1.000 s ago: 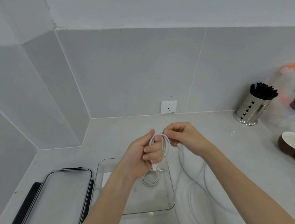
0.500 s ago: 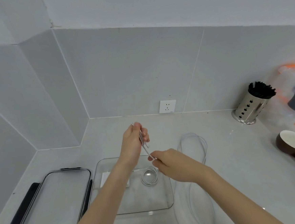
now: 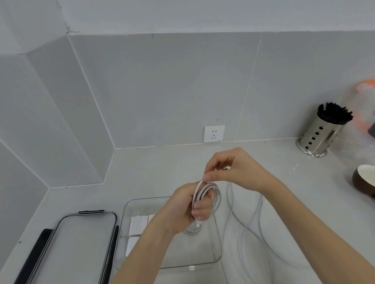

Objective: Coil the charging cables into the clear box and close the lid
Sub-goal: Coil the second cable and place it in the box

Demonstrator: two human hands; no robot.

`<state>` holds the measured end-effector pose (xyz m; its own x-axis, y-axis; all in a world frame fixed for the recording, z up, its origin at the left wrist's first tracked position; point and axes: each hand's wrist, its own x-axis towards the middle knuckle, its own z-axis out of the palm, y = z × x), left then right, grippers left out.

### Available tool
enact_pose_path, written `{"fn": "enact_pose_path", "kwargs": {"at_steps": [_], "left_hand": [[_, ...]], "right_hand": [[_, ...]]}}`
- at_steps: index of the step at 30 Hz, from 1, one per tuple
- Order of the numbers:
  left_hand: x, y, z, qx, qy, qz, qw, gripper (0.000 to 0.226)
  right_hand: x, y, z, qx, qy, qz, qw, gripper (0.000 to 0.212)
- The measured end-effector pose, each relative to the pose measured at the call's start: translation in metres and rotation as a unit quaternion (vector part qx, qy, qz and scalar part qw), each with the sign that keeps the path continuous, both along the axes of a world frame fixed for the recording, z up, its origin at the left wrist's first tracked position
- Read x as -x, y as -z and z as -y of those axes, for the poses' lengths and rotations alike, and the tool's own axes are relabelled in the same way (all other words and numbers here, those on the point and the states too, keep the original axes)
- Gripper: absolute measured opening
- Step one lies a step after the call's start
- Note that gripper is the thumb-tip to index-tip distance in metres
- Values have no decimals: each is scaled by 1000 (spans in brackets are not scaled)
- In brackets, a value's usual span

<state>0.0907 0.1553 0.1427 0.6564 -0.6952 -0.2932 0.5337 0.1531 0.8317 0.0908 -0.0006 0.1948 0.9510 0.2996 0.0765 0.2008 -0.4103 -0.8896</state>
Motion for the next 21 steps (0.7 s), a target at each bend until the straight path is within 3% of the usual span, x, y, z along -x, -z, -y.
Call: {"fn": "enact_pose_path", "kwargs": {"at_steps": [2,5,8,12,16,18,19,21], "left_hand": [[-1,0,-2,71,5,-80,994,32],[-3,5,1,123,-12,-187,975,62],[-3,8,2,119,-36,-213,969,72],[1,8,2,77,-54,-205,974,63],[1,14,2,7,-143,-112,983,46],[3,16,0,-114,-167,19,979,25],[6,17,-2,-200,-169,108,959,16],[13,20,-3,-326,-157,273,892,18]], "right_hand": [[0,14,-2,-46,-2,-18,999,13],[2,34,-9,-66,35,-27,997,13],[8,50,-20,-41,88,-23,995,24],[14,61,-28,-3,121,-7,993,33],[11,63,-26,16,164,0,986,30],[9,65,-23,-9,214,-3,977,33],[8,66,-21,-23,240,-3,970,34],[7,67,-18,-38,274,-5,961,35]]}}
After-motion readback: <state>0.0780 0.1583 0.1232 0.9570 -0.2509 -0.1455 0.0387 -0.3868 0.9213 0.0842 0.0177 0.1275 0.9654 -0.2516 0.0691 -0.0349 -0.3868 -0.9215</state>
